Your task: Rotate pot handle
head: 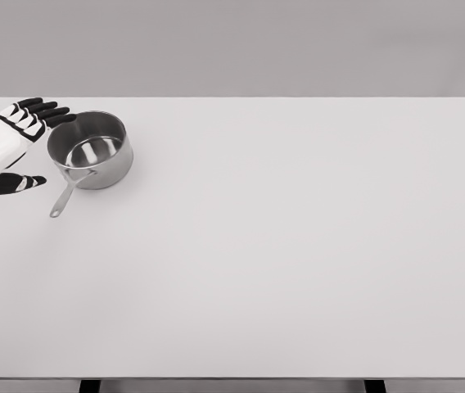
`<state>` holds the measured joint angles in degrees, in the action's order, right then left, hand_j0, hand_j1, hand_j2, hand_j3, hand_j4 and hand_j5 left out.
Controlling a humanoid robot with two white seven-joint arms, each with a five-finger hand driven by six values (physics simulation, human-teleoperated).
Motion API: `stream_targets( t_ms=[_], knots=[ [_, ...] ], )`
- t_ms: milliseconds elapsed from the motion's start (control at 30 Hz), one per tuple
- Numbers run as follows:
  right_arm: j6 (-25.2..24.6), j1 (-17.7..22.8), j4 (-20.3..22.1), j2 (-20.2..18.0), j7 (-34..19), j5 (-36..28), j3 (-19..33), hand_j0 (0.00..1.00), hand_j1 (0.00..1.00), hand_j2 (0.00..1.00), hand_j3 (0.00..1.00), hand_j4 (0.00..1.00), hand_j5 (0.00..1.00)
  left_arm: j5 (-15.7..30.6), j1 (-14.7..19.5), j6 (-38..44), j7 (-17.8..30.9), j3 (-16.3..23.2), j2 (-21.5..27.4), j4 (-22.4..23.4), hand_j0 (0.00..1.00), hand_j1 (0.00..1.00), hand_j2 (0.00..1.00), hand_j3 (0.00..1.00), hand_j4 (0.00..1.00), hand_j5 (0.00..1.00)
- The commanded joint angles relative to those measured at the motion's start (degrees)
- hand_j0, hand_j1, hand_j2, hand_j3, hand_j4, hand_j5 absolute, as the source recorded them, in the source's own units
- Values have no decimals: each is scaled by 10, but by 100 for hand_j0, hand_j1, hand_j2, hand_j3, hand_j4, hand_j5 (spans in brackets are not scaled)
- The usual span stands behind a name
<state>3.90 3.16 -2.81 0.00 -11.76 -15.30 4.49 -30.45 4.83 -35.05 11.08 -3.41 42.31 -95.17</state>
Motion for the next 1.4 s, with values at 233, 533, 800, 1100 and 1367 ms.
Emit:
stream_targets(
  t_ms=[233,533,800,1100,1367],
  knots=[
    [1,0,0,0,0,0,0,100,100,100,100,100,100,3,-3,1,0,3,12,-7,100,100,100,100,100,100],
    [0,0,0,0,0,0,0,100,100,100,100,100,100,-3,75,1,-1,108,19,-47,100,100,100,100,100,100],
    [0,0,0,0,0,0,0,100,100,100,100,100,100,0,97,1,-4,185,61,-75,100,100,100,100,100,100],
    [0,0,0,0,0,0,0,100,100,100,100,100,100,-38,100,1,-4,222,53,-78,100,100,100,100,100,100],
    [0,0,0,0,0,0,0,100,100,100,100,100,100,-71,105,1,-1,242,49,-72,100,100,100,100,100,100]
  ],
)
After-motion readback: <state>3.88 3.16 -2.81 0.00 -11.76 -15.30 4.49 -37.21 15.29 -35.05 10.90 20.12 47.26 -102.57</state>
